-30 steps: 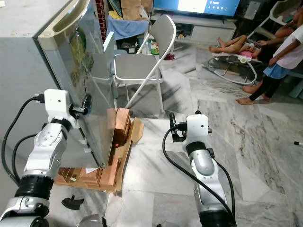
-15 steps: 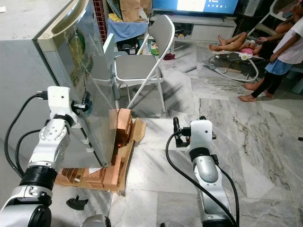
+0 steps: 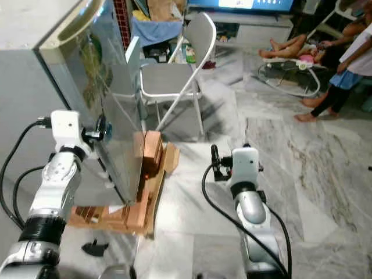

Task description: Restocking fridge

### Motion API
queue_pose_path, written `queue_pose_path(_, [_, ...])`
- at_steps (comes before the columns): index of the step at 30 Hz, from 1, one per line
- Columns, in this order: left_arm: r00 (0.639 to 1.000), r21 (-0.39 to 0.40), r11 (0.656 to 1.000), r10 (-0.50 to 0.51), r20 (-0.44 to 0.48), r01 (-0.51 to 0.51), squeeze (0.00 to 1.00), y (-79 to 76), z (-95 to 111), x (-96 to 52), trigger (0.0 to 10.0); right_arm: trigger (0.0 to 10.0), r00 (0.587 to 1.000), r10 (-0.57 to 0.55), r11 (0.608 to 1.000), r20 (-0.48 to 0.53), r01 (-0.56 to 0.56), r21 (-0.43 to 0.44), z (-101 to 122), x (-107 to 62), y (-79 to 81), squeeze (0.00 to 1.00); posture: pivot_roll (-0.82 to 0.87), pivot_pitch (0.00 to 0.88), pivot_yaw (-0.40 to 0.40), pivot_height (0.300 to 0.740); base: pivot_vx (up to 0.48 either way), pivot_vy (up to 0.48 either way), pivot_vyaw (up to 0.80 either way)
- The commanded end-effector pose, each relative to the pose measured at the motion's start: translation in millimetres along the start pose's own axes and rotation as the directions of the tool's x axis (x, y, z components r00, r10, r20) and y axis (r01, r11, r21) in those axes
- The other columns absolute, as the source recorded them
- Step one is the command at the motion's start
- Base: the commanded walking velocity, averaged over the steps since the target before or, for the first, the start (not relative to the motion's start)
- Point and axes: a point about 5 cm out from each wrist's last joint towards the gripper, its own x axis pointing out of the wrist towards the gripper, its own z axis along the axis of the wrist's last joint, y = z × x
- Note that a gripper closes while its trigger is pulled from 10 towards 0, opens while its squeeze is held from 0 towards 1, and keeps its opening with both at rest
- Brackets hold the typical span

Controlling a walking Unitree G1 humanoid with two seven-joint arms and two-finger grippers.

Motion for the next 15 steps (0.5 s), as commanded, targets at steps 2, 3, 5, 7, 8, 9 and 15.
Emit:
queue_pose_path(2, [1.0,-0.012,1.0,0.027,-0.004,-0.027,0.0,6.0,1.1,-17.6,10.0,10.0,1.0,-0.023,1.0,-0.002,0.023,-0.009,0.5,-6.5,-10.1,0.0,0.03,0.037,0.01,0.74,0.0,0.0,0.0])
queue_pose_path(3, [1.0,-0.015,1.0,0.024,-0.016,-0.025,0.0,8.4,-0.9,-36.8,10.0,10.0,1.0,-0.028,0.999,-0.015,0.028,-0.018,-2.5,-12.5,-14.6,0.0,0.04,0.035,0.007,0.74,0.0,0.0,0.0])
queue_pose_path(5, [1.0,-0.013,1.0,0.014,-0.017,-0.014,0.0,8.9,-0.7,-50.6,10.0,10.0,0.999,-0.029,0.999,-0.024,0.028,-0.027,-4.7,-17.5,-16.7,0.0,0.04,0.034,0.005,0.74,0.0,0.0,0.0])
queue_pose_path(7, [1.0,-0.02,1.0,-0.008,-0.019,0.007,0.0,7.2,0.4,-61.4,10.0,10.0,0.999,-0.024,0.999,-0.031,0.023,-0.029,-6.5,-21.5,-17.0,0.0,0.05,0.03,0.002,0.74,0.24,0.0,0.0])
queue_pose_path(8, [0.999,-0.018,1.0,-0.024,-0.029,0.024,0.0,5.3,0.1,-69.1,10.0,10.0,0.999,-0.019,0.999,-0.035,0.018,-0.032,-7.8,-23.5,-16.9,0.0,0.05,0.027,0.002,0.74,0.341,0.0,0.0])
queue_pose_path(9, [0.999,-0.015,0.999,-0.028,-0.033,0.028,0.0,4.6,-0.8,-71.0,10.0,10.0,0.999,-0.016,0.999,-0.035,0.015,-0.033,-8.0,-23.6,-16.3,0.0,0.05,0.026,0.002,0.74,0.368,0.0,0.0])
queue_pose_path(15, [0.998,-0.019,0.999,-0.044,-0.038,0.043,0.0,1.5,4.2,-70.5,10.0,10.0,1.0,0.009,0.999,0.001,-0.009,-0.032,-1.6,-15.6,-10.5,0.0,0.06,0.014,-0.001,0.74,0.426,0.0,0.0])
